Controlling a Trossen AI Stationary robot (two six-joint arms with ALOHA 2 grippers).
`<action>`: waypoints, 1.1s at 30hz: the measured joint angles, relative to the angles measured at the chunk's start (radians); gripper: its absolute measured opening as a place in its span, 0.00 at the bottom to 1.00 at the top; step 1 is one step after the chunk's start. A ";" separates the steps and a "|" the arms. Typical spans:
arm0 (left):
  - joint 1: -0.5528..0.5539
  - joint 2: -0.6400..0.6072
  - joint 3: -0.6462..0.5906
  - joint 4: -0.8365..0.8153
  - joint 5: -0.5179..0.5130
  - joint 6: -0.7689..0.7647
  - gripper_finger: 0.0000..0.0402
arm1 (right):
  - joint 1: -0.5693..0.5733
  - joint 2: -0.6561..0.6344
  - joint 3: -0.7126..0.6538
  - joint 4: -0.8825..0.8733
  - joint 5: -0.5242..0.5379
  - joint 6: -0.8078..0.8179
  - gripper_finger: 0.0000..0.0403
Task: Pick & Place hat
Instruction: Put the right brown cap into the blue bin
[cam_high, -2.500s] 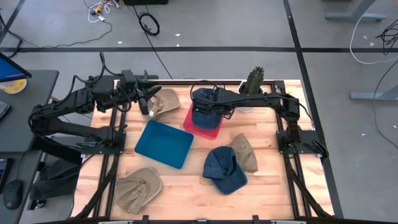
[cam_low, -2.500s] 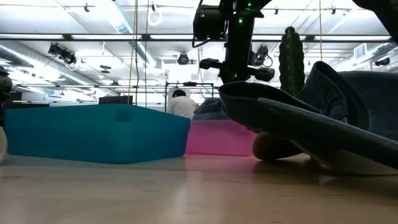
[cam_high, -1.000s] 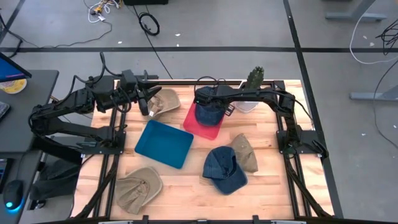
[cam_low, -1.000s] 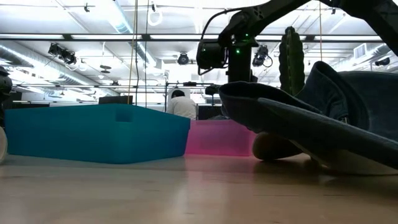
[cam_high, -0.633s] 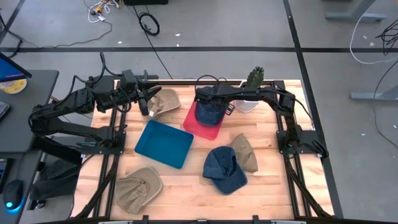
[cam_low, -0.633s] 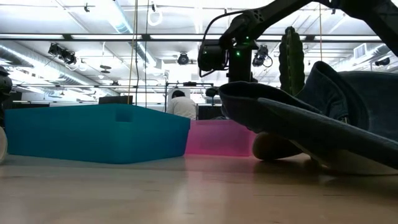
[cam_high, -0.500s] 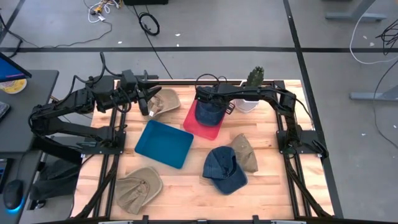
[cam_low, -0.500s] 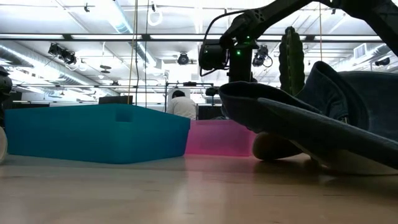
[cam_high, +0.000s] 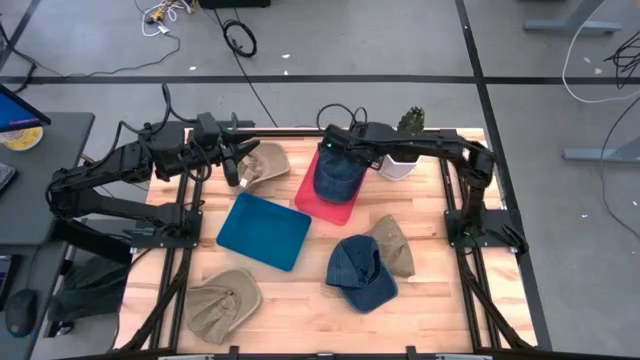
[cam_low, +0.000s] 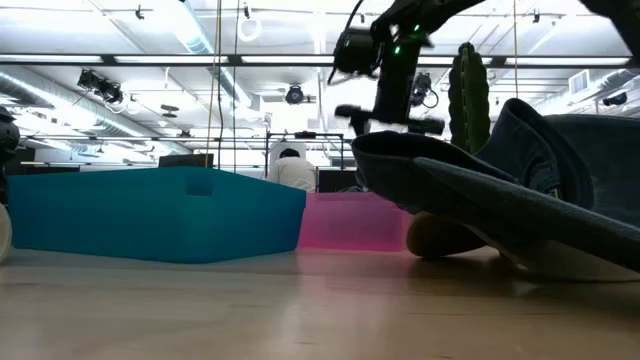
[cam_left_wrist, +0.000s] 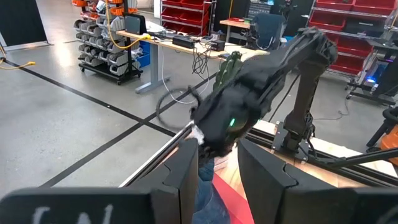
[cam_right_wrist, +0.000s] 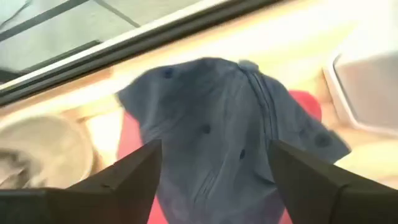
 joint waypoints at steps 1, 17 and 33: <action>0.000 0.000 0.000 0.000 0.000 -0.001 0.30 | 0.005 -0.019 0.000 0.000 -0.002 -0.036 0.74; 0.000 0.000 0.000 -0.001 0.000 0.001 0.30 | 0.206 -0.343 0.000 -0.133 -0.268 -0.522 0.65; 0.000 0.002 0.000 -0.006 0.000 -0.102 0.30 | 0.371 -0.482 0.000 -0.590 -0.426 -0.751 0.54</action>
